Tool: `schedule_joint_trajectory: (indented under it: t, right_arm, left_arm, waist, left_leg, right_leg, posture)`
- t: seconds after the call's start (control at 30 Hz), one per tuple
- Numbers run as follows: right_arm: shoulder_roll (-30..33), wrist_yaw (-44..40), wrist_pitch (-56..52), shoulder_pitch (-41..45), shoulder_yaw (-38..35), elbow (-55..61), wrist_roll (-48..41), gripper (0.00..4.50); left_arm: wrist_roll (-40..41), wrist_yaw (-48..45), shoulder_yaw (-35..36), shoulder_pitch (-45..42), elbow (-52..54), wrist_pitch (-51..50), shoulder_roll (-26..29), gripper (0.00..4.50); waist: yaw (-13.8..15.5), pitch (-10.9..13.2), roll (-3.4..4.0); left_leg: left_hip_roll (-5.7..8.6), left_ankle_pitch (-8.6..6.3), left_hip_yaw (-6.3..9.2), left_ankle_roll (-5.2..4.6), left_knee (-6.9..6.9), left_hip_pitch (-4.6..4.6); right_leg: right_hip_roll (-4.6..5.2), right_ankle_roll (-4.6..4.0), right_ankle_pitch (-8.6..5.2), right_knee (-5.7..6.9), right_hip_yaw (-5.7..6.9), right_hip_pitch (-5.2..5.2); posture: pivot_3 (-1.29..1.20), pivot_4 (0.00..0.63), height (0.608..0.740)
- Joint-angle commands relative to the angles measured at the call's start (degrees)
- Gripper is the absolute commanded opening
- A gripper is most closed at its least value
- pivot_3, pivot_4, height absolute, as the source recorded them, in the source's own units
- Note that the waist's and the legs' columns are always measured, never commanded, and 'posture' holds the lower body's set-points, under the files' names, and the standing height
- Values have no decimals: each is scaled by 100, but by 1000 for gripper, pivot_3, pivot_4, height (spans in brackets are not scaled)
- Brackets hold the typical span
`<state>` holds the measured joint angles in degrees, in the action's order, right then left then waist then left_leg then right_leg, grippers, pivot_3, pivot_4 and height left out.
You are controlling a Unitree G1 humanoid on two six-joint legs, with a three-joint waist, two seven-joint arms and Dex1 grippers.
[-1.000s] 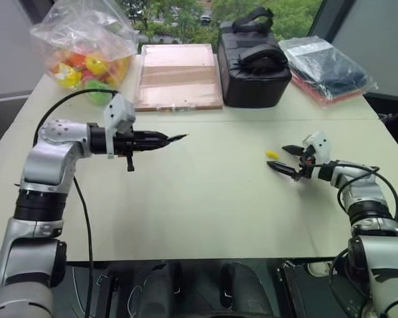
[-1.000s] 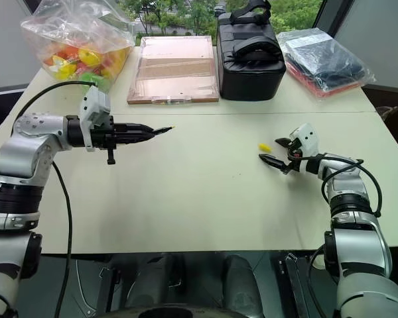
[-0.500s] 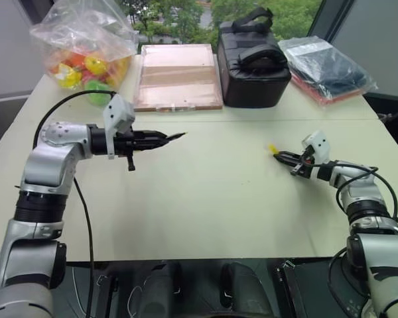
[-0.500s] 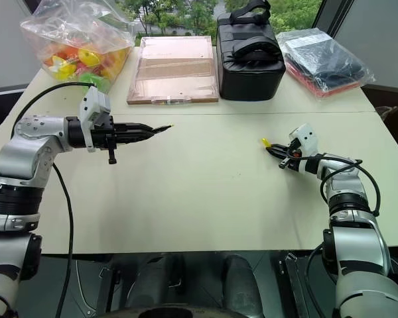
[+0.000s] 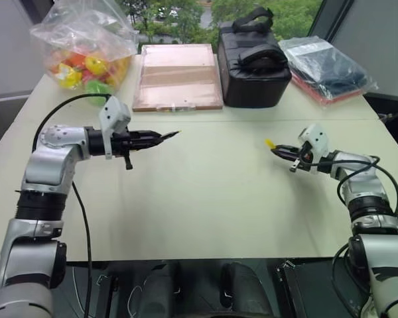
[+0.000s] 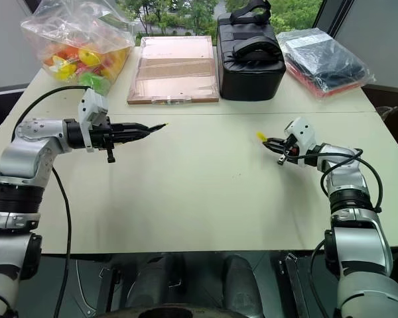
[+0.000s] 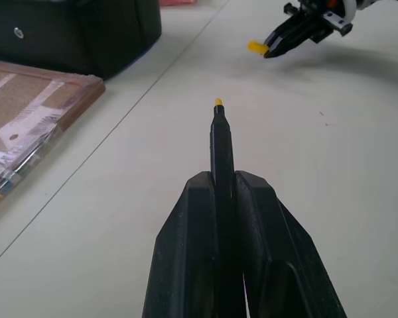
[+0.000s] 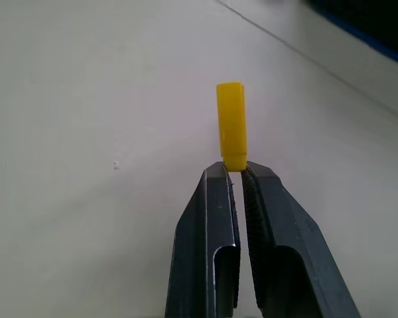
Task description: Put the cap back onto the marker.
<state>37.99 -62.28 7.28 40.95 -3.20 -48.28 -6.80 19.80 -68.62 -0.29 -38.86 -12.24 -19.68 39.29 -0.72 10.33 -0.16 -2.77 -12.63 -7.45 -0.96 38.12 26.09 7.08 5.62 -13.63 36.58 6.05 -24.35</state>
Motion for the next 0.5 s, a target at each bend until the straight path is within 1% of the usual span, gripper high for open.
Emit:
schedule_joint_trajectory:
  t: [0.03, 0.13, 0.2, 0.3, 0.5]
  right_arm:
    - [165, -85, -35, 28, 88, 277, 105, 82]
    - [214, -185, -118, -26, 172, 331, 150, 1166]
    - [271, -413, -249, -136, 278, 452, 162, 2058]
    - [214, -551, -516, -213, 239, 503, 8, 2058]
    - [-73, -279, -694, 26, -104, -45, -284, 2058]
  left_arm:
    - [-24, 21, 49, -124, 16, 174, -17, 0]
    - [-42, 31, 38, -106, 13, 211, -51, 0]
    - [-46, 36, 44, -71, 30, 224, -66, 0]
    - [-36, 69, 72, 12, 68, 210, -71, 0]
    - [-40, 163, 92, 109, 113, 180, -61, 0]
  waist:
    - [-2, 0, 0]
    - [-4, 0, 0]
    - [-2, 0, 0]
    - [-4, 0, 0]
    - [-12, 0, 0]
  left_leg:
    - [0, 0, 0, 0, 0, 0]
    - [0, 0, -1, 0, 0, 0]
    - [0, 0, 0, 0, 0, 0]
    - [0, 0, -1, 0, 0, 0]
    - [0, 0, -1, 0, 0, 0]
  right_leg:
    - [0, 0, 0, 0, 0, 0]
    - [0, 0, 0, 0, 0, 0]
    - [0, 0, 0, 0, 0, 0]
    - [0, 0, 0, 0, 0, 0]
    - [0, 0, 0, 3, 0, -1]
  posture:
    - [0, 150, 740]
    - [0, 150, 740]
    - [0, 150, 740]
    - [0, 150, 740]
    - [0, 150, 740]
